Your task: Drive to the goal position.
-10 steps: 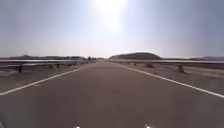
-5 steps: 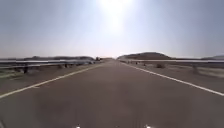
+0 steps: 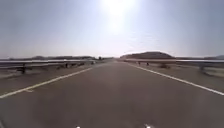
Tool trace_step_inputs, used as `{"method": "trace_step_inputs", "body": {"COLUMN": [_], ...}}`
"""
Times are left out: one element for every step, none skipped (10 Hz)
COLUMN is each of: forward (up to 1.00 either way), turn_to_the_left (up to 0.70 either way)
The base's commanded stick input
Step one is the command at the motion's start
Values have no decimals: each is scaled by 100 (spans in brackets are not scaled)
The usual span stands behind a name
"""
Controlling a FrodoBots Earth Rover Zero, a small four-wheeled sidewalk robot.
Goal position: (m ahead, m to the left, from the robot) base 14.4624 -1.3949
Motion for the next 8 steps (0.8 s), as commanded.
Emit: {"method": "trace_step_inputs", "body": {"forward": [70,70,70,70,70,70,70,70], "turn_to_the_left": [0,0,0,0,0,0,0,0]}}
